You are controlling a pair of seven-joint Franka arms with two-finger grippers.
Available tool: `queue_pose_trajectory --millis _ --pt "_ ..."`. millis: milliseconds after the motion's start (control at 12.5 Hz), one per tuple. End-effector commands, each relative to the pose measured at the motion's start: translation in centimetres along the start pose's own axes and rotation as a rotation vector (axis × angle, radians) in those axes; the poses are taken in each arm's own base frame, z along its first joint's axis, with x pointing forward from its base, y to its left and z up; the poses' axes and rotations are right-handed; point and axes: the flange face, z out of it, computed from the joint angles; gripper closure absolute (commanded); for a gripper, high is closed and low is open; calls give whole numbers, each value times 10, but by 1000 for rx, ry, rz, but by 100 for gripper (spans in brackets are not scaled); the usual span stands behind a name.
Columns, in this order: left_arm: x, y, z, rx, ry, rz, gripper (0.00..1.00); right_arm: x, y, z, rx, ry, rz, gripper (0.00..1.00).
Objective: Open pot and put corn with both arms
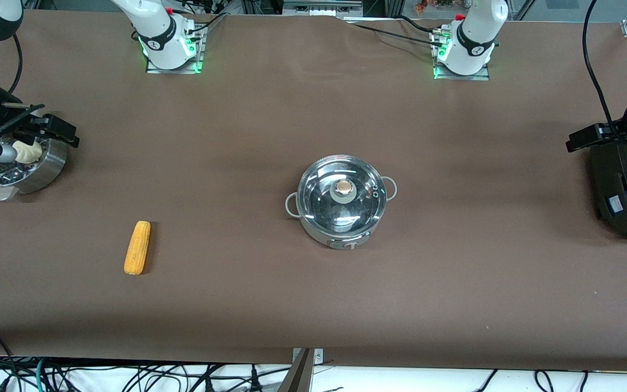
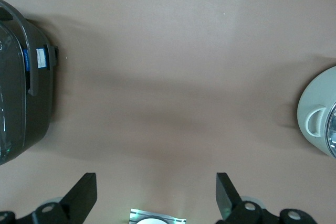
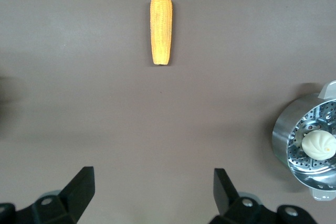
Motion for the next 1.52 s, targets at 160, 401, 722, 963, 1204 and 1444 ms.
queue_pose_trajectory --millis 160,401,722,963,1204,1444 --pt "-5 3 -11 17 19 11 0 3 4 -5 -6 6 -6 0" --pt "-5 3 -11 15 19 11 0 3 4 -5 -5 6 3 0" --pt "-6 3 -12 -7 16 12 0 6 4 -10 7 18 7 0" --pt "-14 2 -21 -13 30 13 0 18 0 -1 7 44 1 0" --pt "-17 16 -17 -72 14 32 0 38 -2 29 15 33 5 0" --pt "-14 36 -8 -79 46 27 0 65 -1 62 15 70 -8 0"
